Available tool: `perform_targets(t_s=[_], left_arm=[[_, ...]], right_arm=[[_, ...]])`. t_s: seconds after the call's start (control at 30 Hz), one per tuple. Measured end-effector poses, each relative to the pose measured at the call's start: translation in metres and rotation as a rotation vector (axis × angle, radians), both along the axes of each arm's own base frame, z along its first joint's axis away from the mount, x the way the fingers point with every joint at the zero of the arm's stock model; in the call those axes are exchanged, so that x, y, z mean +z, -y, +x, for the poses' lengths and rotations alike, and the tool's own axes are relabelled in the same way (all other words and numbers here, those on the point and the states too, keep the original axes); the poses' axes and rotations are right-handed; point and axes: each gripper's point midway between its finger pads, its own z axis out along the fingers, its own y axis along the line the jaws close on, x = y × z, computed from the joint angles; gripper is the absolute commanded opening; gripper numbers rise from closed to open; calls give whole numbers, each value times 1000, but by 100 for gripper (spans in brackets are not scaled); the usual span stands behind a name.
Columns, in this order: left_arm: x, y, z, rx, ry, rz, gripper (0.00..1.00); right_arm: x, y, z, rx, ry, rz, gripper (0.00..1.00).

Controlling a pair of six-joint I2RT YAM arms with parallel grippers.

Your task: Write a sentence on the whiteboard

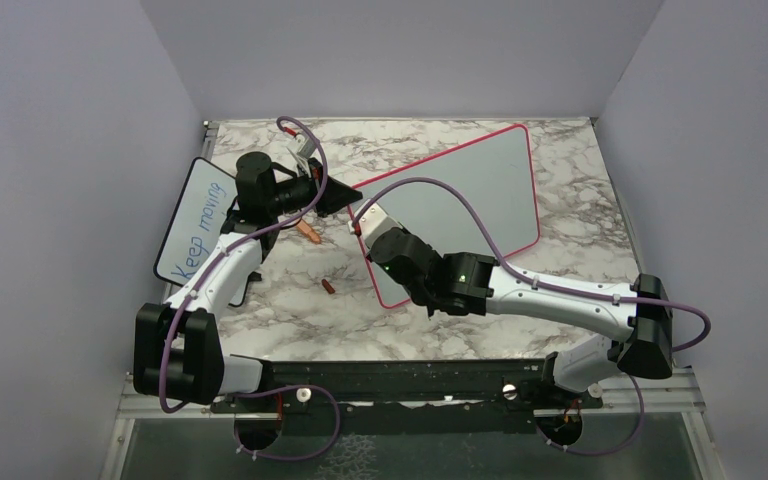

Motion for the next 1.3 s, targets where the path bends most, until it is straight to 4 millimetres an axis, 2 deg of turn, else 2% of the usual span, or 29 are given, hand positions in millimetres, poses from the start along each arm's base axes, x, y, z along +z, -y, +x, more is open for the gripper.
perform_targets(t_s=[1.3], left_arm=[[0, 0, 0, -4, 5, 5, 0]], right_arm=[[22, -1, 17, -20, 98, 17, 1]])
